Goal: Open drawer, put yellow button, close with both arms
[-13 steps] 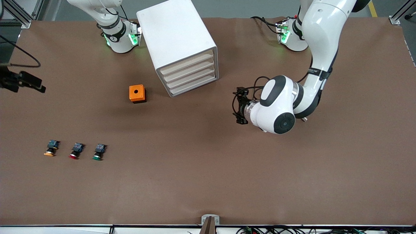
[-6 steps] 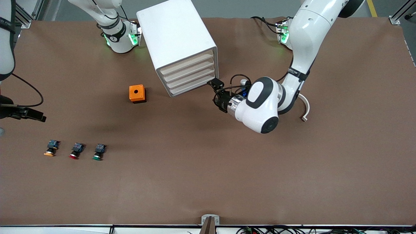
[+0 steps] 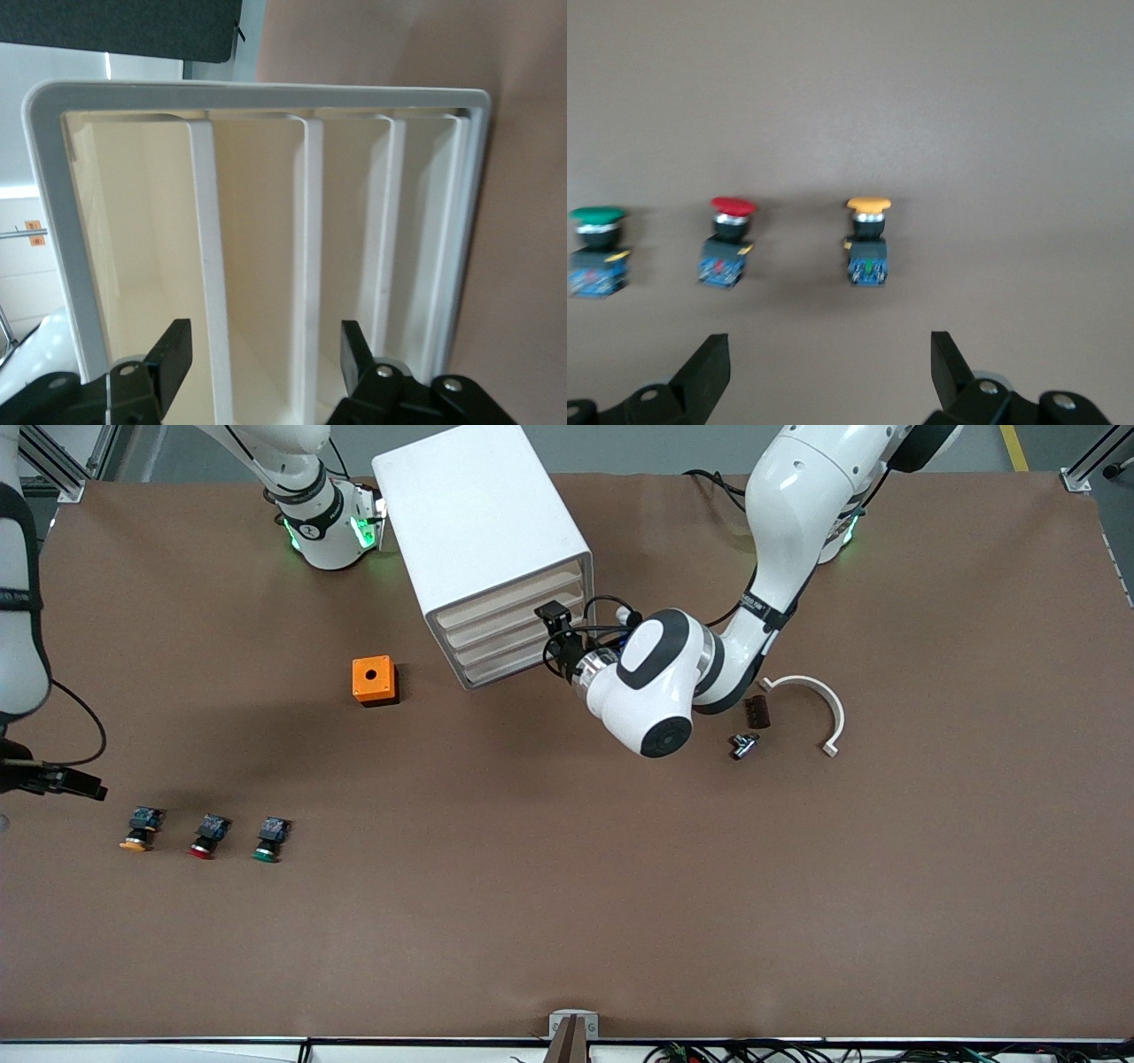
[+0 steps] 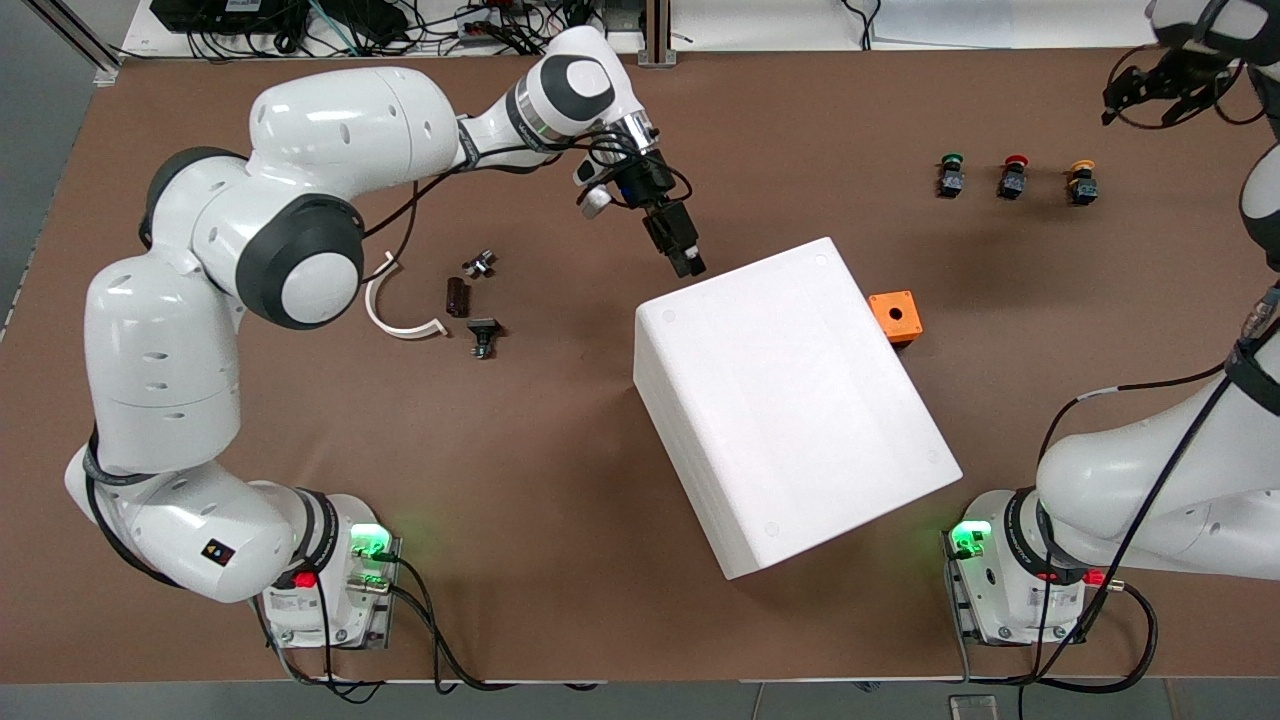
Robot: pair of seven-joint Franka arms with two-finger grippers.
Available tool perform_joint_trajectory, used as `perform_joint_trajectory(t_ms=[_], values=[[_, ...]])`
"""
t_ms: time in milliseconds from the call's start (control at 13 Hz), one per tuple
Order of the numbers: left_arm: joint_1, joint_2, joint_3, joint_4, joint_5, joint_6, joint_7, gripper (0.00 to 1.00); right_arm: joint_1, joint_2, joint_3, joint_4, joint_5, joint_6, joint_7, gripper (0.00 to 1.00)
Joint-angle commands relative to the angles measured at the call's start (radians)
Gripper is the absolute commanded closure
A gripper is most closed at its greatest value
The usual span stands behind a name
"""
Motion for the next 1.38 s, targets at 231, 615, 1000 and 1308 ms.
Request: perform_joint_trajectory(t_ms=[231, 615, 1000, 1308], values=[[-0.078, 0.040, 0.004, 0.017, -0.042, -0.014, -0.051, 0.28, -0.039, 0.139, 0.016, 0.010, -0.008, 0.163, -0.041, 0.00], [-0.076, 0.041, 0.005, 0.020, -0.041, -0.014, -0.071, 0.86, -0.049, 0.206, 0.016, 0.006, -0.008, 0.231, -0.042, 0.00], [-0.024, 0.037, 0.018, 0.025, -0.026, -0.014, -0.068, 1.00, -0.081, 0.262, 0.024, 0.006, 0.008, 0.238, -0.041, 0.00], [0.074, 0.038, 0.018, 0.066, -0.026, -0.024, -0.068, 1.00, -0.078, 0.266, 0.024, 0.006, 0.008, 0.238, -0.042, 0.00]])
